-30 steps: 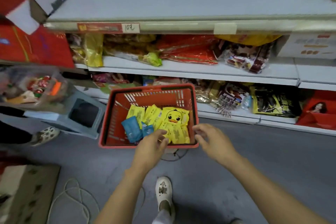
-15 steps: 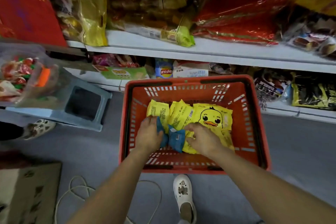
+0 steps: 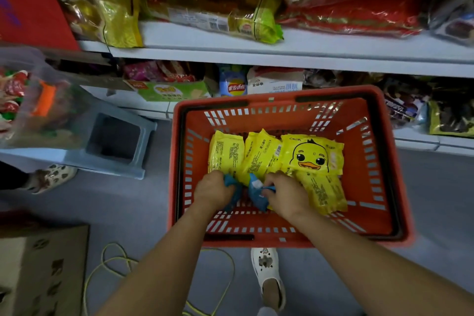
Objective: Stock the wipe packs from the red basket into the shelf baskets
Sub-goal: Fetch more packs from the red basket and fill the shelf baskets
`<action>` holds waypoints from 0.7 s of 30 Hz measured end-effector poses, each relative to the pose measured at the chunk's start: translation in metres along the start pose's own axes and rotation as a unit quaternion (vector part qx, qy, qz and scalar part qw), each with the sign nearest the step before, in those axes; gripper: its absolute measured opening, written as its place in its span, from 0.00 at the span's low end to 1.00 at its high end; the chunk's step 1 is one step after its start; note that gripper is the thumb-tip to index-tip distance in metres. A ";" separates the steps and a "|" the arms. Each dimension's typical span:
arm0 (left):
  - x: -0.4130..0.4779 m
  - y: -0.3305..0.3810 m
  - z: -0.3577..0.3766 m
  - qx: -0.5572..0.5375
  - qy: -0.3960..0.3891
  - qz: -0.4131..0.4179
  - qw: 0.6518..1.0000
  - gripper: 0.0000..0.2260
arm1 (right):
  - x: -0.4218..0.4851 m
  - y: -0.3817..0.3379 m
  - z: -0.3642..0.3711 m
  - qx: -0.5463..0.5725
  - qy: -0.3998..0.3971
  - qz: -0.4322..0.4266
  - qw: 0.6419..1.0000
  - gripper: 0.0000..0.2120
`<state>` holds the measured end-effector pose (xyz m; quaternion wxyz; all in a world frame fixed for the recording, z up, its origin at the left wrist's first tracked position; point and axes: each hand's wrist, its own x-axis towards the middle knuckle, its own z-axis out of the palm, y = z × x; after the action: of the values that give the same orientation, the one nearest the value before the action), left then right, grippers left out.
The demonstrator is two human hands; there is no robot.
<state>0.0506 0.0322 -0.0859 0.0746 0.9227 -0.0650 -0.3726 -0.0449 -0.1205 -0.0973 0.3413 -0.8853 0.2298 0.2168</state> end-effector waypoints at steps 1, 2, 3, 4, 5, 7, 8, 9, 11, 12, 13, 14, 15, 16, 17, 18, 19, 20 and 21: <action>-0.009 0.002 -0.002 -0.041 0.012 -0.002 0.999 0.14 | -0.008 0.004 -0.005 0.038 0.015 0.013 0.999 0.05; -0.019 0.004 -0.003 -0.081 0.027 -0.007 0.996 0.14 | -0.017 0.007 -0.011 0.076 0.029 0.024 0.996 0.06; -0.029 0.007 -0.005 -0.130 0.040 -0.013 0.991 0.14 | -0.026 0.011 -0.019 0.110 0.045 0.030 0.992 0.08; -0.042 0.013 -0.006 -0.186 0.047 -0.023 0.981 0.15 | -0.035 0.014 -0.027 0.136 0.064 0.030 0.988 0.09; -0.056 0.022 -0.008 -0.241 0.049 -0.031 0.969 0.16 | -0.046 0.018 -0.037 0.156 0.088 0.023 0.984 0.10; -0.088 0.046 -0.009 -0.349 0.047 -0.036 0.935 0.13 | -0.071 0.023 -0.058 0.185 0.143 -0.003 0.972 0.10; -0.105 0.062 -0.008 -0.402 0.042 -0.038 0.914 0.08 | -0.085 0.025 -0.068 0.192 0.168 -0.024 0.967 0.10; -0.123 0.080 -0.007 -0.450 0.032 -0.039 0.892 0.02 | -0.100 0.028 -0.077 0.193 0.187 -0.053 0.962 0.10; -0.154 0.116 -0.004 -0.544 0.014 -0.038 0.838 0.04 | -0.130 0.038 -0.092 0.170 0.215 -0.120 0.954 0.10; -0.169 0.134 -0.002 -0.589 -0.003 -0.036 0.808 0.03 | -0.144 0.045 -0.099 0.150 0.232 -0.152 0.949 0.11; -0.182 0.151 0.001 -0.619 -0.016 -0.028 0.785 0.07 | -0.157 0.053 -0.107 0.135 0.249 -0.178 0.943 0.13; -0.195 0.168 0.003 -0.640 -0.028 -0.017 0.767 0.12 | -0.169 0.062 -0.116 0.129 0.260 -0.195 0.937 0.14; -0.209 0.185 0.004 -0.653 -0.041 -0.004 0.756 0.16 | -0.182 0.070 -0.128 0.126 0.270 -0.205 0.932 0.13; -0.223 0.201 0.006 -0.660 -0.046 0.013 0.750 0.17 | -0.195 0.079 -0.139 0.118 0.277 -0.214 0.929 0.13; -0.237 0.217 0.010 -0.665 -0.046 0.032 0.744 0.17 | -0.208 0.088 -0.151 0.106 0.276 -0.226 0.928 0.13; -0.252 0.233 0.013 -0.676 -0.043 0.050 0.734 0.16 | -0.222 0.098 -0.164 0.098 0.273 -0.245 0.925 0.13; -0.266 0.248 0.017 -0.684 -0.036 0.061 0.726 0.15 | -0.237 0.109 -0.177 0.099 0.272 -0.260 0.921 0.12; -0.280 0.261 0.022 -0.683 -0.023 0.068 0.727 0.14 | -0.252 0.120 -0.192 0.108 0.279 -0.272 0.915 0.11; -0.292 0.275 0.028 -0.672 -0.006 0.079 0.736 0.13 | -0.268 0.131 -0.209 0.123 0.294 -0.272 0.908 0.10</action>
<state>-0.1952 -0.1884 0.1439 0.7042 0.6219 0.1293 -0.3173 -0.2849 -0.2850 0.1219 0.4097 -0.8882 0.0949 -0.1848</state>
